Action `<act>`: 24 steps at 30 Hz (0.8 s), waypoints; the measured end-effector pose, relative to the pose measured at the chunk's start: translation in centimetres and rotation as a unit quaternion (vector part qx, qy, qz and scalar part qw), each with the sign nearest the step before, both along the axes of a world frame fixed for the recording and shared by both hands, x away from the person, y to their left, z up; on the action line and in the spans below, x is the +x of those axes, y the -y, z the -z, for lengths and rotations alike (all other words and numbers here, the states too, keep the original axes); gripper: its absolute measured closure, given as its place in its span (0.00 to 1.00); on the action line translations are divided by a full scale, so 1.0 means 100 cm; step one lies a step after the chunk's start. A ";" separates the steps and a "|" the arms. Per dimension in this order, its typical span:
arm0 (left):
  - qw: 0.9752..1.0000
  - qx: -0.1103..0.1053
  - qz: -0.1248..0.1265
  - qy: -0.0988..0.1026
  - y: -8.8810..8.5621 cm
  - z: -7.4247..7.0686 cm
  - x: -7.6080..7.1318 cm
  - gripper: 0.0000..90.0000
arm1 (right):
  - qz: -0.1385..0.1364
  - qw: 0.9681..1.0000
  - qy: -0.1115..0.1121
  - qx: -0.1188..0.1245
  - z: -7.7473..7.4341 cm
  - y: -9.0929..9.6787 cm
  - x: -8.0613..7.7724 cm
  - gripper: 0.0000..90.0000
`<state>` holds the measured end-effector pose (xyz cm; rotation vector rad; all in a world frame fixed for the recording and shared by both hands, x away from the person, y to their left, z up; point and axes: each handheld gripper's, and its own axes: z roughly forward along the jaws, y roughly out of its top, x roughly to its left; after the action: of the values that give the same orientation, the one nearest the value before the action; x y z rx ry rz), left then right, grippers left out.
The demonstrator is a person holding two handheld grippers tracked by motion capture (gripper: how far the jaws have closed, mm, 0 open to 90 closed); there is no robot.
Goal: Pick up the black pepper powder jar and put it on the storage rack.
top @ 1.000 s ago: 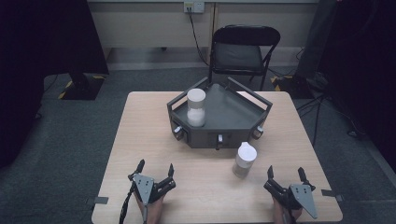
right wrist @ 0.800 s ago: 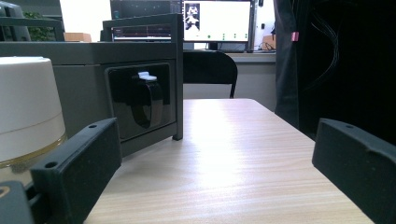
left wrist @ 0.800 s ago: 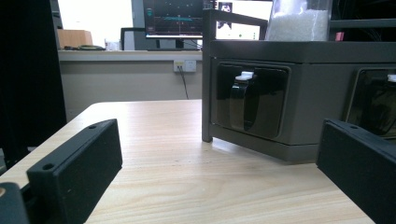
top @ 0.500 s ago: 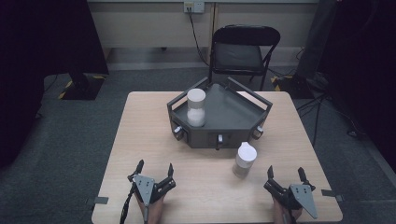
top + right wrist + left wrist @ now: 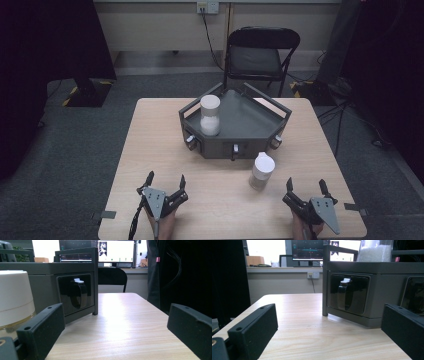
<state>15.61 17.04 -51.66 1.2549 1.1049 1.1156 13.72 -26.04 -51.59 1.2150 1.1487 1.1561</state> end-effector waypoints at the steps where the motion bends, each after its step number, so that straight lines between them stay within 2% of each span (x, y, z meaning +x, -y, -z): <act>1: 1.000 0.000 0.000 0.000 0.000 0.000 0.000 0.01 | 0.000 1.000 0.000 0.000 0.000 0.000 0.000 0.00; 24: 1.000 0.000 -0.001 0.000 0.000 0.000 0.000 0.00 | -0.004 1.000 0.004 0.005 0.001 0.002 0.000 0.00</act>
<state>15.61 17.01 -51.66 1.2538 1.1061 1.1170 13.68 -26.28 -51.68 1.2141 1.1446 1.1729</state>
